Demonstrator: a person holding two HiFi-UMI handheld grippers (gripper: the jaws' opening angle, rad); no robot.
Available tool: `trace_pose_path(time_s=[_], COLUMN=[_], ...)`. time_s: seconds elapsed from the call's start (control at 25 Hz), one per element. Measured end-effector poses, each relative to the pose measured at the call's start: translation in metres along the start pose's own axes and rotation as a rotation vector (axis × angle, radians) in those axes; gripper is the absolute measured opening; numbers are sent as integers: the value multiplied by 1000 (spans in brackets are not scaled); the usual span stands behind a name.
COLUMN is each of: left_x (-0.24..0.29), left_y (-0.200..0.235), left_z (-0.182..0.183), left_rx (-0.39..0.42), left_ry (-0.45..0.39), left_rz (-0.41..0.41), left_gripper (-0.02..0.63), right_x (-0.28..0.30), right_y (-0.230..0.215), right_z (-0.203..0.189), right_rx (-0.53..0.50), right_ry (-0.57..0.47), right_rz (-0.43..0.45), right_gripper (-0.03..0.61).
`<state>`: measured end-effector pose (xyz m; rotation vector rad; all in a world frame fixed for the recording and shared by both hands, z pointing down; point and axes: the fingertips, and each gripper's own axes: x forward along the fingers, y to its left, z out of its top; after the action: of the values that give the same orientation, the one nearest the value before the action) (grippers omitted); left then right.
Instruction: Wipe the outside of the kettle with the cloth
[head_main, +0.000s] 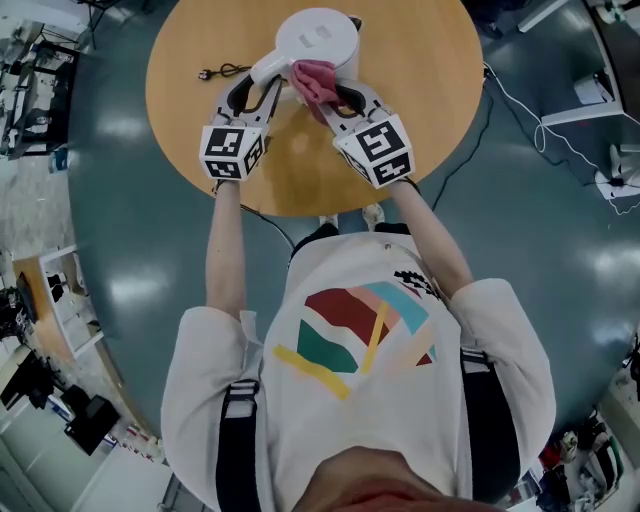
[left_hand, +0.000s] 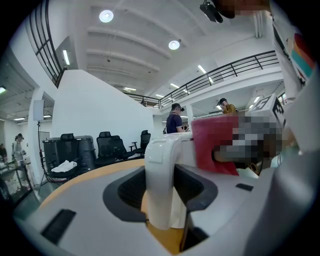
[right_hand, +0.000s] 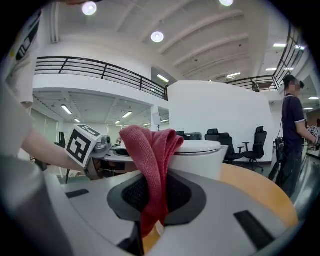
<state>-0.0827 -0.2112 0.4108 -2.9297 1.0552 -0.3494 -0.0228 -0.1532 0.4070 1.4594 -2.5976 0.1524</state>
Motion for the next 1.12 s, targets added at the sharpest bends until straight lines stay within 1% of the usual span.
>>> trace_pose_path(time_s=[0.2,0.52,0.8,0.92,1.12], left_x=[0,8,14,13,12], left_y=[3,4,8,11,10], left_z=[2,0,-1,-1,-3], left_rx=[5,-8,-13,-4,12], left_ry=[4,2,7,11,18], left_rz=[-4,-3,-19,-32,-54], left_gripper=[207,207,207,207,207], right_x=[-21,-30,-22,-18,-6], right_y=[-30,-71,-106,-122,-141], right_z=[-3,-12,-14,-16,-17], right_rx=[10,52,57,65,66], right_ry=[-2,-9,0,8,21], right_rz=[-33,-83,-113,-145,-166], right_gripper=[48,48,48,48,48])
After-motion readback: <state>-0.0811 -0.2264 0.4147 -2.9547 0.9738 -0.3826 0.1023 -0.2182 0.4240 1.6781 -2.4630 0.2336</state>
